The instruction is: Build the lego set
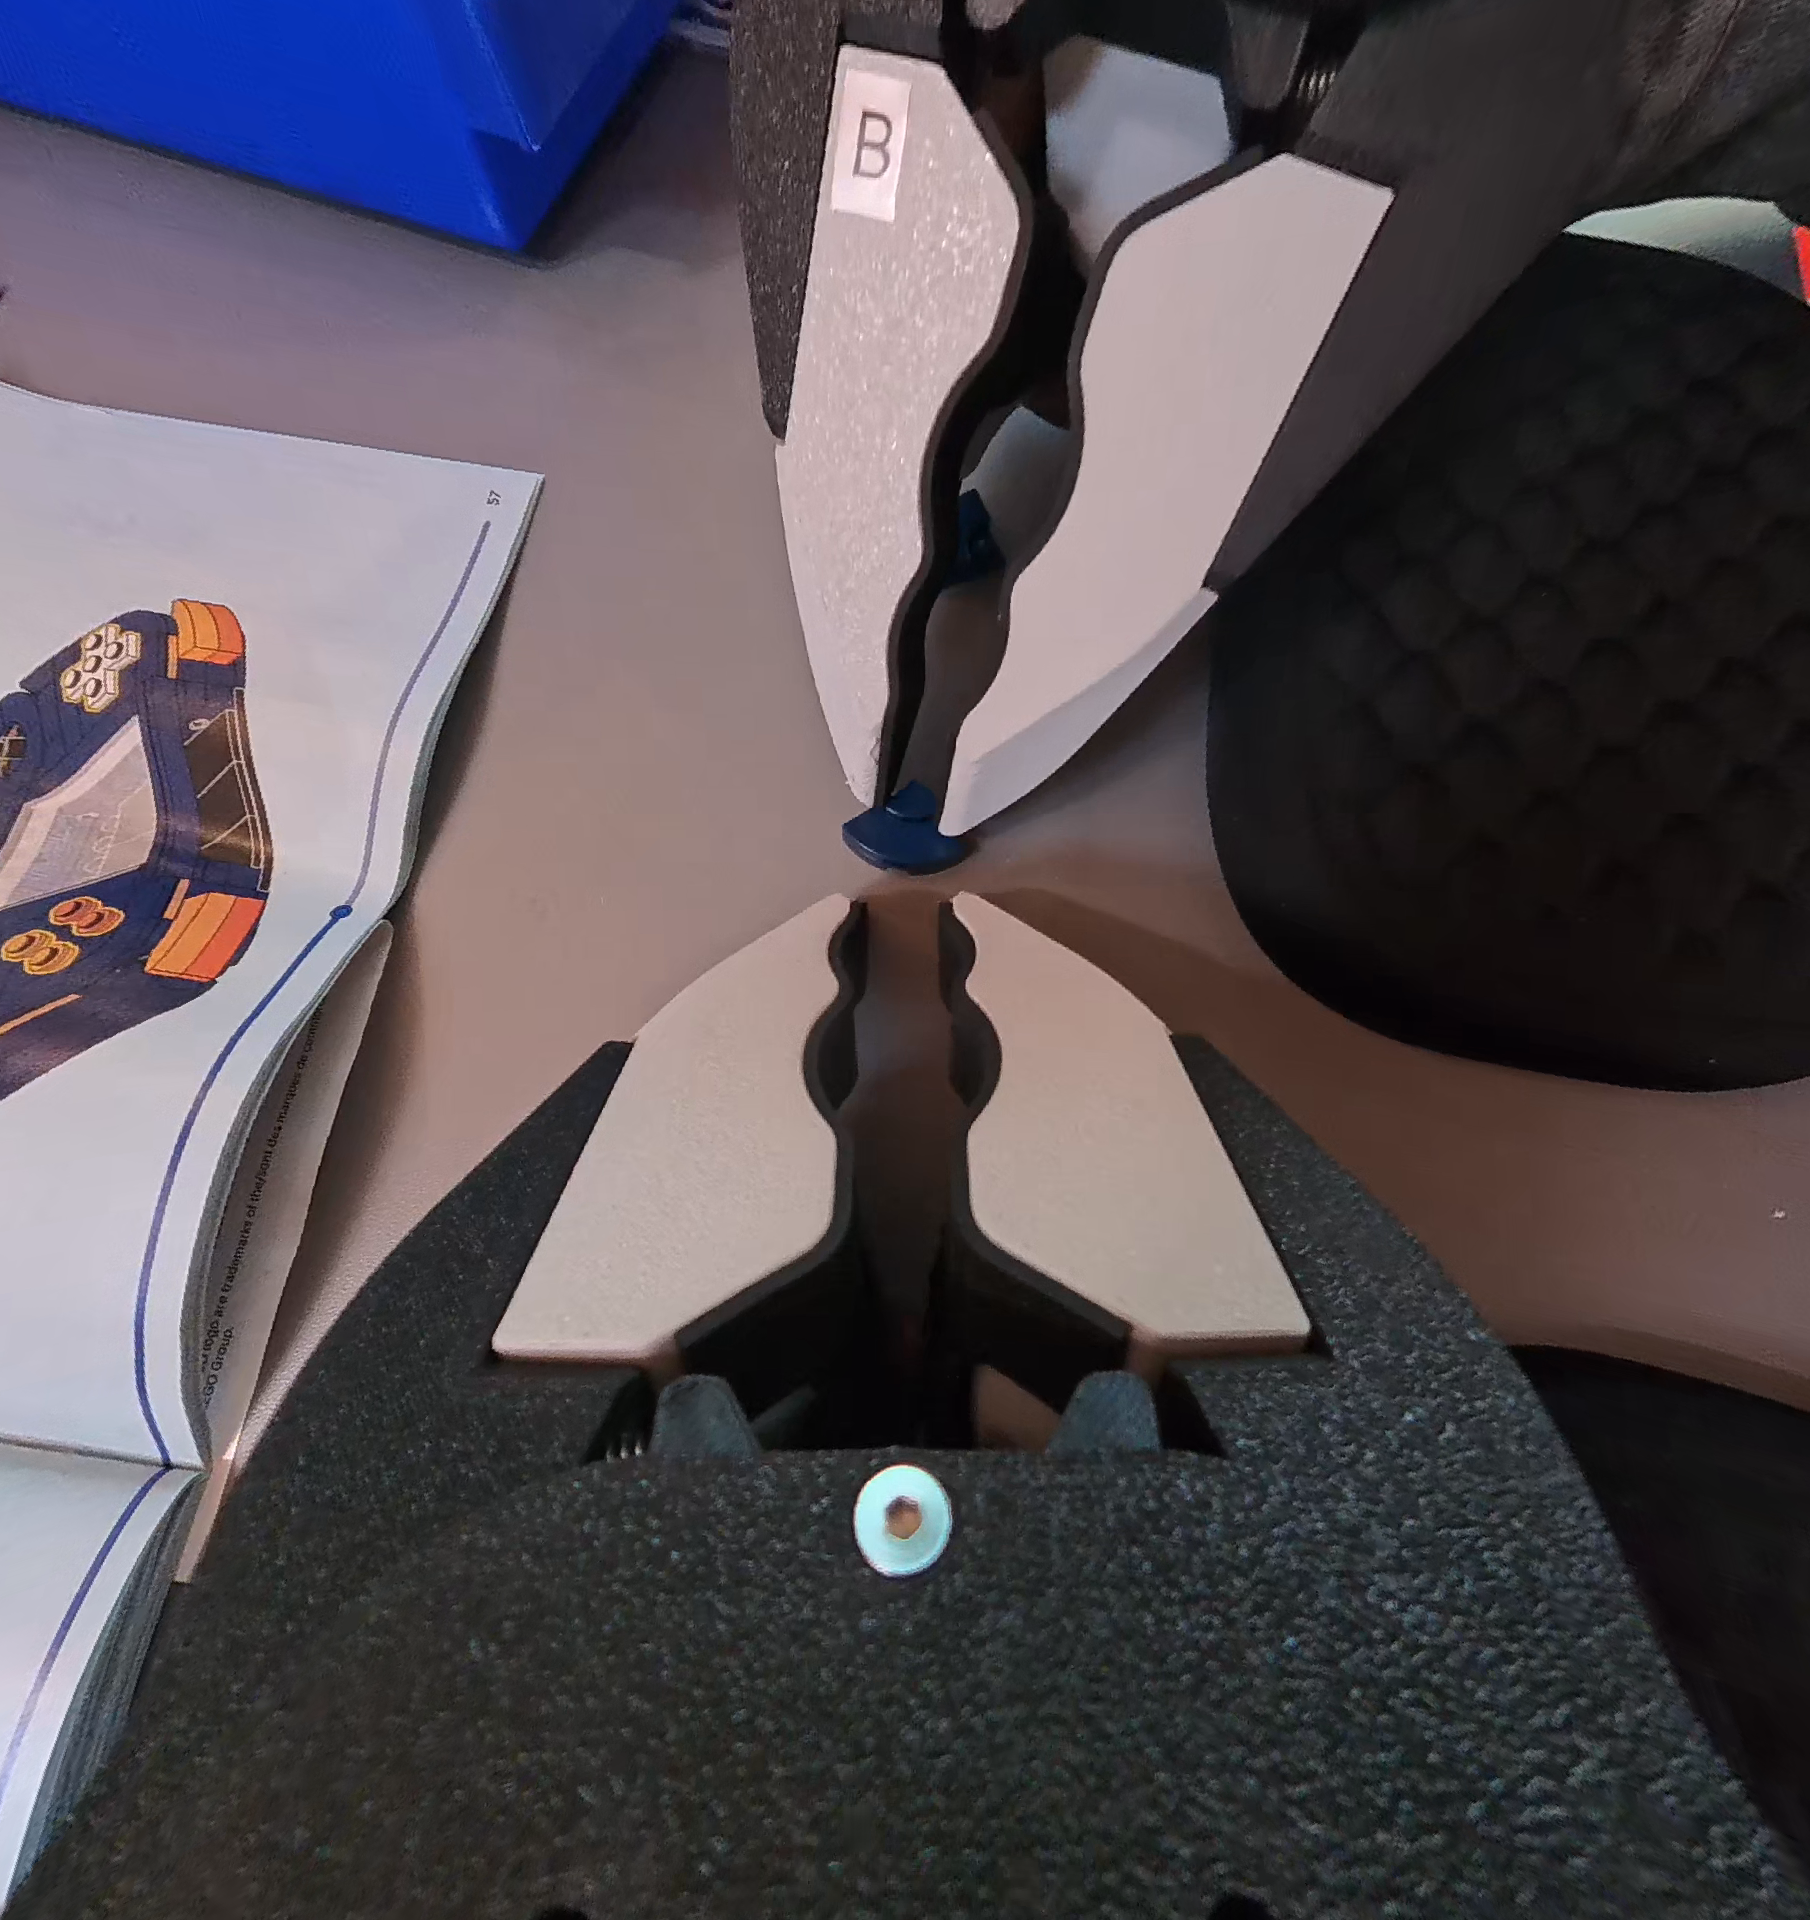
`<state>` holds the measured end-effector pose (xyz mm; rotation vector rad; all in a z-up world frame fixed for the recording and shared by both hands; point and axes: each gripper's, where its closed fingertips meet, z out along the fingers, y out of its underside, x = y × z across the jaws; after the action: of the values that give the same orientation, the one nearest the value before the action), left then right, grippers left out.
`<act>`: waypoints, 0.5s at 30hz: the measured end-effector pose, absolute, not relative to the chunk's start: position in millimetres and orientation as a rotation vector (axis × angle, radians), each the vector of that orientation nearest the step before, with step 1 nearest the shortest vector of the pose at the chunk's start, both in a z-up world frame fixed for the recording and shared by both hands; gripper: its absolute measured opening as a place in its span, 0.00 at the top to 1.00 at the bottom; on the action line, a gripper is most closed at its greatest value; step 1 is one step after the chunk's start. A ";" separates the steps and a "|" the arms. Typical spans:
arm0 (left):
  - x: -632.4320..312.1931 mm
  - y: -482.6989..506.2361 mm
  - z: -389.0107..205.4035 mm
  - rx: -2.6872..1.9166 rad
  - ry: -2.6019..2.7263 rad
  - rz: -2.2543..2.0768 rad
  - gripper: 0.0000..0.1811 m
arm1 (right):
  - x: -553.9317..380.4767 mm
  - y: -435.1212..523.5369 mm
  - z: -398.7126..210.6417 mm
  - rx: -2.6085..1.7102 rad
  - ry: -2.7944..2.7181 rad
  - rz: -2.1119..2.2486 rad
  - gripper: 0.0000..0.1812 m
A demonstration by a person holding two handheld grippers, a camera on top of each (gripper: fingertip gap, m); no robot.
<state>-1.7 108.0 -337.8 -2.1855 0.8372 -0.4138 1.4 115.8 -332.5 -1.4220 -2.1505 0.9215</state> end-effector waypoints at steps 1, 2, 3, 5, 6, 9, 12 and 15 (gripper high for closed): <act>-1.6 108.0 -337.8 -2.185 0.837 -0.414 0.93 | 1.4 115.7 -332.5 -1.423 -2.149 0.922 0.95; -1.6 107.9 -337.8 -2.185 0.838 -0.414 0.93 | 1.5 115.8 -332.6 -1.425 -2.148 0.922 0.95; -1.5 107.9 -337.8 -2.185 0.839 -0.414 0.93 | 1.7 115.7 -332.9 -1.427 -2.148 0.922 0.95; -1.5 107.9 -337.8 -2.185 0.839 -0.413 0.93 | 1.8 115.6 -333.2 -1.429 -2.149 0.921 0.95; -1.5 107.9 -337.8 -2.184 0.840 -0.413 0.93 | 1.8 115.7 -333.2 -1.430 -2.148 0.922 0.95; -1.5 107.9 -337.8 -2.184 0.840 -0.412 0.93 | 1.8 115.8 -333.4 -1.431 -2.148 0.922 0.95; -1.5 107.9 -337.8 -2.184 0.841 -0.410 0.93 | 1.7 115.7 -333.6 -1.436 -2.147 0.927 0.95; -1.5 107.9 -337.9 -2.183 0.842 -0.409 0.93 | 1.6 115.5 -334.1 -1.439 -2.147 0.931 0.95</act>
<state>-1.5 107.9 -337.9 -2.1833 0.8417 -0.4093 1.6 115.5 -334.1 -1.4392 -2.1466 0.9311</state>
